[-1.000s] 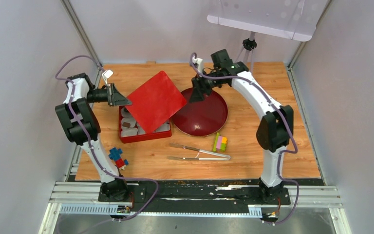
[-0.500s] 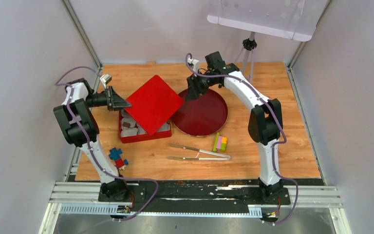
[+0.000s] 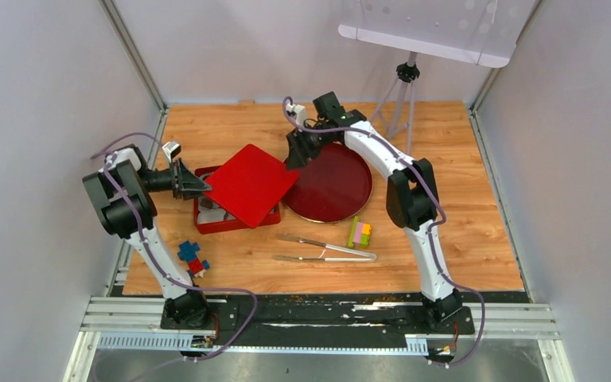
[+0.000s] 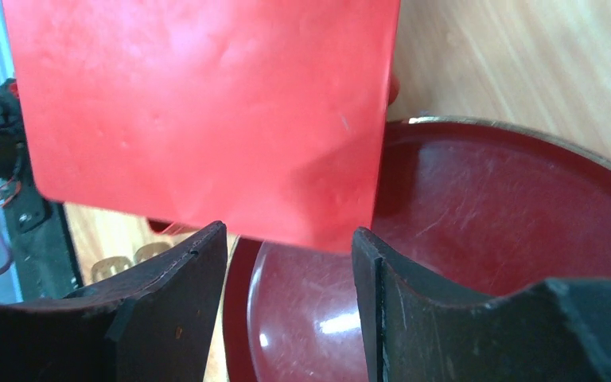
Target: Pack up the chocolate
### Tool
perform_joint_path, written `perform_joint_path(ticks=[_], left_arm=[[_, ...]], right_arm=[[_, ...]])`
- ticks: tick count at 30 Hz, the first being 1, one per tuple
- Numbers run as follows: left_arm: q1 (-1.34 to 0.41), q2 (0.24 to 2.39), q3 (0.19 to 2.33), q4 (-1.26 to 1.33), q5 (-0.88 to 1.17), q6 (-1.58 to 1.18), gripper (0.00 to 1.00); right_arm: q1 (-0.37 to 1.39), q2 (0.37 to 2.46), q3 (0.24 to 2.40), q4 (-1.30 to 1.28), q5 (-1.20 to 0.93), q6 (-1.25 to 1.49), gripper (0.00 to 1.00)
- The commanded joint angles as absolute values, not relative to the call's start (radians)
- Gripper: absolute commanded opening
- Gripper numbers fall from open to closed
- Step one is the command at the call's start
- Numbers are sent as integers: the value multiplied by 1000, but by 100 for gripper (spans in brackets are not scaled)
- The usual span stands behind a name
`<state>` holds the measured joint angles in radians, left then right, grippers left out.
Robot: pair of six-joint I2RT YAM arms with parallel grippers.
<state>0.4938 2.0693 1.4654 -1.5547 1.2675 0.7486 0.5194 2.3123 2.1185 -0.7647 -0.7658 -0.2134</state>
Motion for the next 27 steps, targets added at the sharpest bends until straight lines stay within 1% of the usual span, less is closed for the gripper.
perform_joint_path(ticks=[1, 5, 10, 11, 13, 15, 16, 19, 20, 21, 22, 27], left_arm=[[526, 2123, 1505, -1605, 1225, 805, 36], [547, 2142, 1486, -1606, 1213, 819, 37], [549, 2145, 1482, -1588, 1196, 811, 40], [550, 2146, 1485, -1573, 1190, 795, 41], [549, 2149, 1492, -1543, 1162, 752, 48], [551, 2143, 1489, -1489, 1135, 688, 50], [551, 2130, 1476, -1428, 1113, 622, 54], [551, 2052, 1410, -1177, 998, 366, 61], [550, 2025, 1393, -1123, 986, 325, 66], [549, 2002, 1384, -1085, 983, 294, 98], [549, 1983, 1385, -1066, 983, 271, 100], [550, 1918, 1406, -1057, 971, 245, 100]], right_arm=[[540, 2369, 2227, -684, -667, -204, 59], [552, 2451, 2309, -680, -627, -207, 63], [567, 2499, 2341, -666, -606, -201, 66], [567, 2505, 2343, -665, -603, -203, 67], [569, 2516, 2345, -665, -589, -203, 69], [570, 2521, 2345, -667, -583, -212, 69], [571, 2520, 2345, -667, -579, -214, 69], [570, 2513, 2342, -671, -586, -206, 69], [569, 2508, 2337, -673, -597, -198, 69], [570, 2500, 2329, -675, -612, -186, 68], [570, 2491, 2318, -674, -631, -175, 68], [575, 2446, 2257, -672, -699, -119, 66]])
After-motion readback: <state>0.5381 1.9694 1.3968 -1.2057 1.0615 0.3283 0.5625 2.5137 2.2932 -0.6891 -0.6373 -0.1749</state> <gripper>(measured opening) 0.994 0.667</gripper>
